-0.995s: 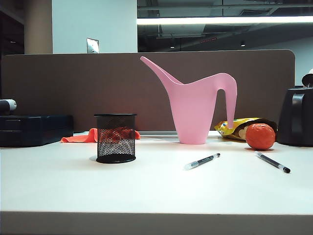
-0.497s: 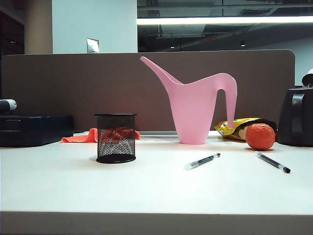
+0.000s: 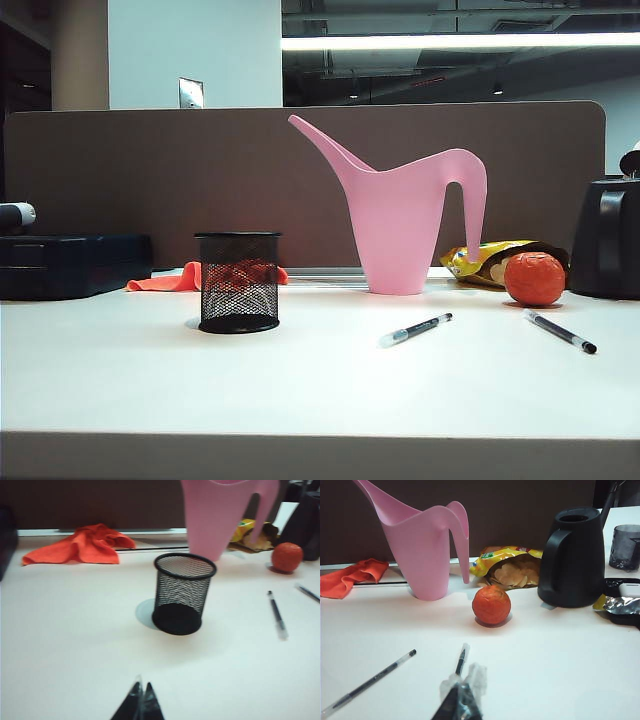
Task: Pick up a few water-based pens and put them in the pen basket.
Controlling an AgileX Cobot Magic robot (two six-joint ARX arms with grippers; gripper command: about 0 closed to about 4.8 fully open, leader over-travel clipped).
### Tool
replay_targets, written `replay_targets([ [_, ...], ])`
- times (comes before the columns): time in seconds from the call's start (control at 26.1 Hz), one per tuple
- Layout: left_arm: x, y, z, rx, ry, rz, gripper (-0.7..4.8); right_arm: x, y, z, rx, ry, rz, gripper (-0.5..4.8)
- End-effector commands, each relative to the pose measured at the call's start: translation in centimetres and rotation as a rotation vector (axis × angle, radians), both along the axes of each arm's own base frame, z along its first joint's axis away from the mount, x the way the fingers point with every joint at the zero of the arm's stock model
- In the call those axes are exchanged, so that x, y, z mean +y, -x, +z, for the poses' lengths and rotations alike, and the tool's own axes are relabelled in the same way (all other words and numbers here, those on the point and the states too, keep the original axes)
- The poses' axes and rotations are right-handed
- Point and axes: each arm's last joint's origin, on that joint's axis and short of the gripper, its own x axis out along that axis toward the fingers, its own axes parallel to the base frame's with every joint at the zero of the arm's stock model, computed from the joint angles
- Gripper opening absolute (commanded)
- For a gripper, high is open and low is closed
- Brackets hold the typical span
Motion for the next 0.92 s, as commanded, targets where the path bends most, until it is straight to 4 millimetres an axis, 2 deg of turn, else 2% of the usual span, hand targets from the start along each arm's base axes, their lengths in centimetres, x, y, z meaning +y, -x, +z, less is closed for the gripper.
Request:
replay_targets([
  [0.04,-0.2,0.1,0.1,-0.008,0.005,-0.076,-0.05,0.0,0.6,2.0,0.024,-0.003,0.003,-0.06],
  [0.15,-0.3,0.2,0.1,-0.008,0.007,-0.112,-0.05,0.0,0.4,3.3,0.127,-0.002,0.005,-0.06],
  [0.34,-0.3,0.2,0.1,-0.001,0.008,-0.116,-0.05,0.3,-1.1,5.5,0.304,-0.001,0.084,-0.06],
  [0.54,-0.3,0.2,-0.2,0.034,0.008,-0.116,-0.05,0.9,-3.9,7.3,0.442,-0.02,0.19,-0.05],
  [0.69,-0.3,0.2,-0.4,0.051,0.007,-0.116,-0.05,1.2,-6.6,8.0,0.525,-0.025,0.202,-0.04],
  [0.77,-0.3,0.2,-0.4,0.051,0.008,-0.128,-0.05,1.3,-8.0,8.1,0.569,-0.026,0.201,0.46],
  [0.84,-0.3,0.3,-0.4,0.051,0.009,-0.138,-0.05,1.4,-9.4,8.0,0.611,-0.027,0.2,1.52],
  [0.92,-0.4,0.3,-0.4,0.052,0.01,-0.142,-0.05,1.6,-10.8,7.7,0.656,-0.031,0.21,2.21],
])
